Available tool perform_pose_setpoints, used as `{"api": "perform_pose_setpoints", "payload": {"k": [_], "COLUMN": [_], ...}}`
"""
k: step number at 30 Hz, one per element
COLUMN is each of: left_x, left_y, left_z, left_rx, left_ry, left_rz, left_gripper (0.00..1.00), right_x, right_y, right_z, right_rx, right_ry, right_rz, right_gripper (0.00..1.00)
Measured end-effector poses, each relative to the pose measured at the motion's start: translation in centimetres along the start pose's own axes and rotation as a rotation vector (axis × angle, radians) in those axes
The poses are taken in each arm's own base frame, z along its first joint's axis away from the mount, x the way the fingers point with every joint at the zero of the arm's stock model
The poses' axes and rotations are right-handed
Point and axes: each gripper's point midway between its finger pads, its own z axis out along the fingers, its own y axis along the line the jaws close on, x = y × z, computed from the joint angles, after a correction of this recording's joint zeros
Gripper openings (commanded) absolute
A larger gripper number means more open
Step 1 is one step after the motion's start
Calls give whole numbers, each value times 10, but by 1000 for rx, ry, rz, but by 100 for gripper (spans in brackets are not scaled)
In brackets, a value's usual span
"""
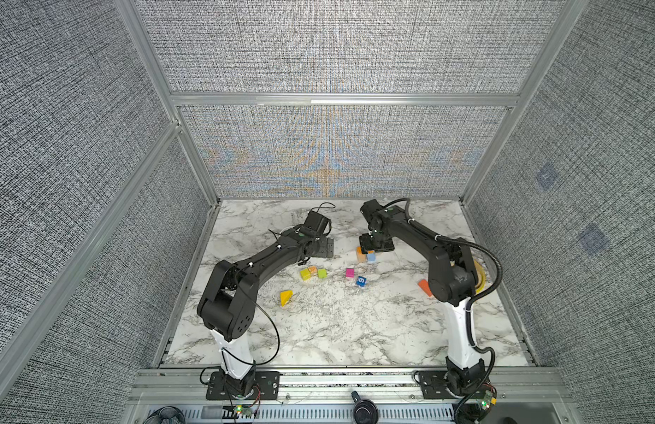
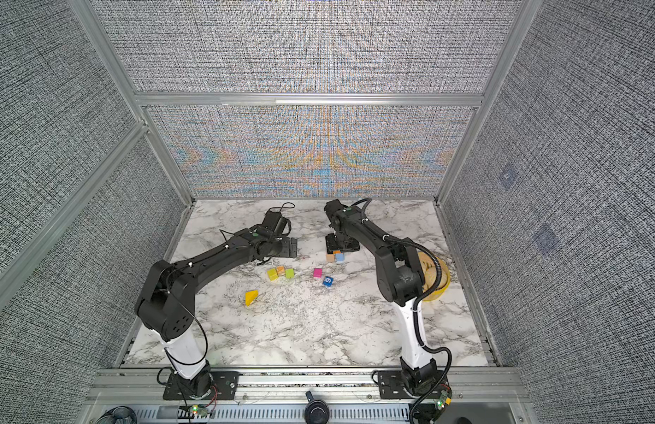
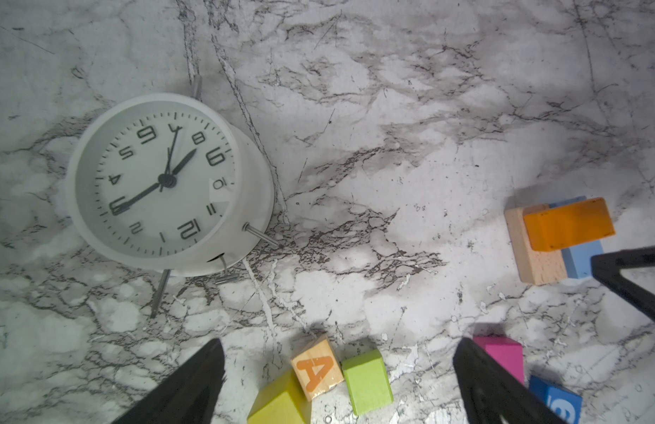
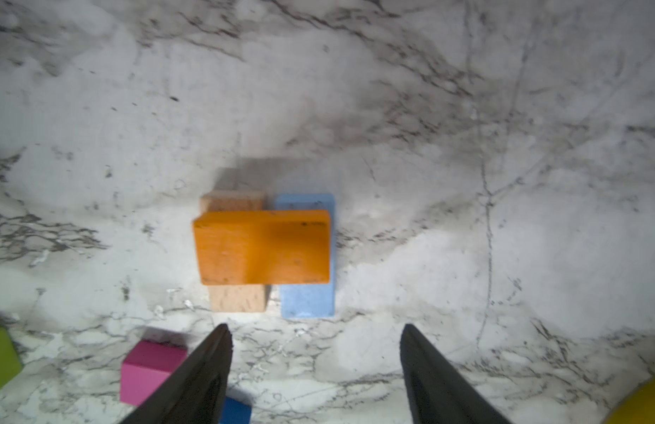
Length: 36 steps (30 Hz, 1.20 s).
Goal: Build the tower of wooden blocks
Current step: 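Lay the orange block across the beige and blue tops, open right gripper, then move the right gripper to the red-orange block beside the basket and grasp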
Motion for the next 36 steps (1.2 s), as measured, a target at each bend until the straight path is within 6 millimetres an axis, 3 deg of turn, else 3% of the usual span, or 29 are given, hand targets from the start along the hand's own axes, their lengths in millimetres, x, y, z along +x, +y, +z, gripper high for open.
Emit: {"api": "perform_pose_setpoints", "payload": {"k": [14, 19, 36], "left_x": [13, 20, 35], "left_y": [-25, -39, -44], "left_z": [-5, -7, -2], "left_rx": [68, 92, 101], "left_ry": [24, 32, 67], "left_rz": [37, 60, 58], "left_gripper": [99, 99, 99], "right_x": [94, 114, 132], "right_y": [-103, -125, -141], "right_z": [-30, -24, 7], "right_rx": [137, 145, 90], "right_ry": [-19, -8, 31], "right_rz": [201, 266, 345], "right_gripper": [76, 76, 76]}}
